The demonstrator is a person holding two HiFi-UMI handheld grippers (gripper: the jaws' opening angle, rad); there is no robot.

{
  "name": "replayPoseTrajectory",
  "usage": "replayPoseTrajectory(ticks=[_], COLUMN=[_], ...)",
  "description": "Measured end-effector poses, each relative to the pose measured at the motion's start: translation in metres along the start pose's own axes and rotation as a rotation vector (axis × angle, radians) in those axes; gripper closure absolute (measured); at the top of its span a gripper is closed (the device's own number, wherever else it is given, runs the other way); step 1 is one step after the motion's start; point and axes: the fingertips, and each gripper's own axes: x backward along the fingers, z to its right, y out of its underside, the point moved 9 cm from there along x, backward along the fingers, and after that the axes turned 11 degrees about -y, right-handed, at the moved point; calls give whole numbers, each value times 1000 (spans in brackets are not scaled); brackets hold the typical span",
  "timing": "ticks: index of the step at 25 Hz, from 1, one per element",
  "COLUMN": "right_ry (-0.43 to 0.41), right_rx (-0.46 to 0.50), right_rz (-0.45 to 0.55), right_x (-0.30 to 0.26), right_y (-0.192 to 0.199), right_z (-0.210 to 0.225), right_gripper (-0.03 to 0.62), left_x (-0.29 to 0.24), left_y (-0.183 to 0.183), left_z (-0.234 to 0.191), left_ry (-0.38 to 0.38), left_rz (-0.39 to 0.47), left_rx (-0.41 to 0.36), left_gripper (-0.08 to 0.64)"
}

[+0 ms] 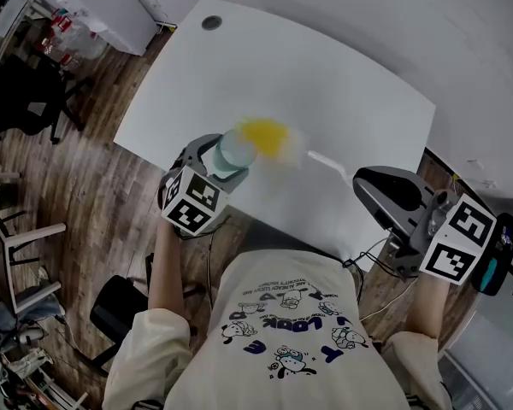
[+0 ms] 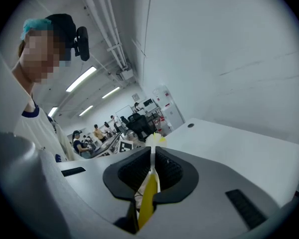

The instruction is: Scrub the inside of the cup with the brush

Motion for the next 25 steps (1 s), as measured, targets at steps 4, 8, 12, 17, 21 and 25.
replayPoseTrajectory(ticks=[4, 8, 12, 17, 21, 25], right_ry=[82, 171, 237, 320, 394, 463], right_rx=[5, 25, 37, 42, 42, 54], right_rz=[66, 101, 133, 160, 186, 186], right_x=[-1, -10, -20, -29, -33, -37], right_y=[2, 6, 12, 22, 34, 50], right_z=[9, 15, 22, 31, 40, 45], right_gripper=[549, 549, 549, 549, 549, 549], left_x=[5, 13, 18, 23, 19, 14], left_y=[-9, -28, -44, -58, -60, -56], left_z=[0, 1, 5, 15, 25, 35], left_ry=[-32, -24, -39, -52, -59, -59], left_rz=[50, 138, 198, 267, 272, 256], left_rx=[102, 230, 295, 337, 363, 397], left_gripper=[204, 206, 204, 206, 204, 206])
